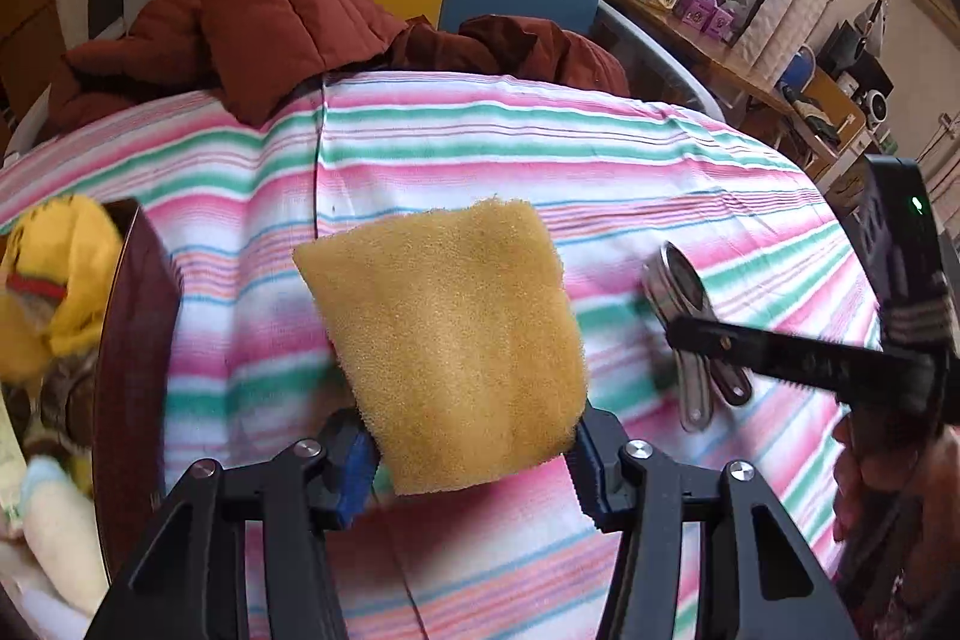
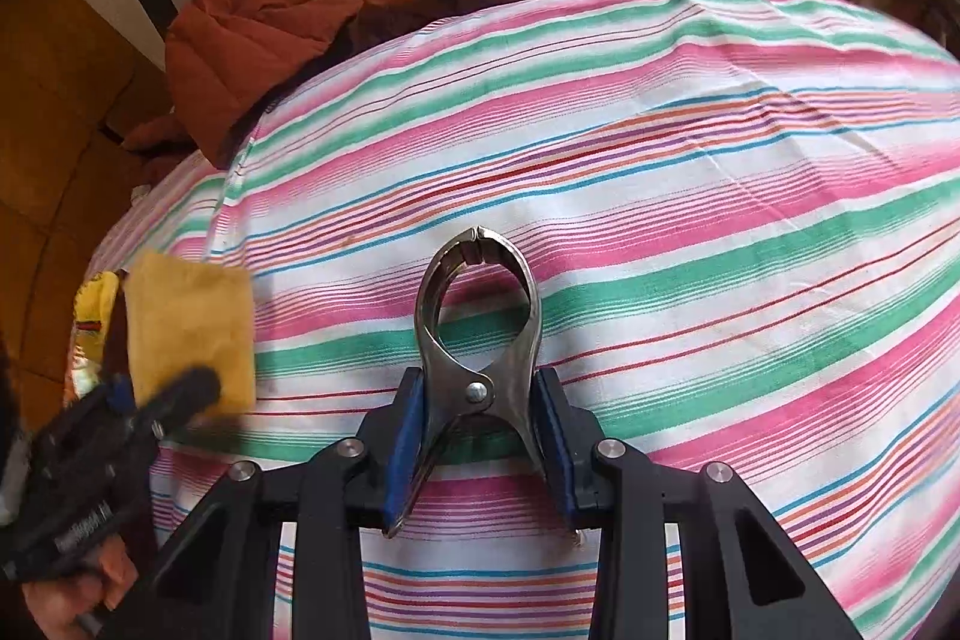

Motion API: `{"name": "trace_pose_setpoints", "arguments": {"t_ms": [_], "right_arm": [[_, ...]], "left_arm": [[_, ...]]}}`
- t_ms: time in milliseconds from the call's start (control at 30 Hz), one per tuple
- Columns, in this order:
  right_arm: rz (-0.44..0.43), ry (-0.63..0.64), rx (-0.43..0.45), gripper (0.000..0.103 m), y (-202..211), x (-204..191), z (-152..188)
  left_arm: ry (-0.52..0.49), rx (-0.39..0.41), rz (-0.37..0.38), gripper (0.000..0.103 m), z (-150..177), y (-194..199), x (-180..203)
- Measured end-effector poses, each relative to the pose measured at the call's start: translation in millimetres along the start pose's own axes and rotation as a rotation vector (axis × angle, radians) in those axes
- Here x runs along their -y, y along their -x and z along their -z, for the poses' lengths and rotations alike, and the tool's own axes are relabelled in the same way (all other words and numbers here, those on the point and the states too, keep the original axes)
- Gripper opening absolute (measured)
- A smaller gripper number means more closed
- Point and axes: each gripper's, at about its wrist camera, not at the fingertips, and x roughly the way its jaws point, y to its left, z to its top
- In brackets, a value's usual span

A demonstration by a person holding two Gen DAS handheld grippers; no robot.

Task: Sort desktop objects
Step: 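Carry the yellow sponge and metal clip over the gold tray with both tools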

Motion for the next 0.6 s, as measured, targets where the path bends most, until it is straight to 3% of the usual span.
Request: {"name": "trace_pose_setpoints", "arguments": {"t_ms": [400,600], "right_arm": [[-0.074,0.056,-0.018,0.037,5.7,-30.1,19.2],[-0.162,0.073,-0.050,0.037,10.6,-58.9,35.6]], "left_arm": [[0.027,0.002,0.092,0.054,66.2,46.3,-10.4],[0.006,0.022,0.165,0.054,86.8,82.5,-27.1]]}}
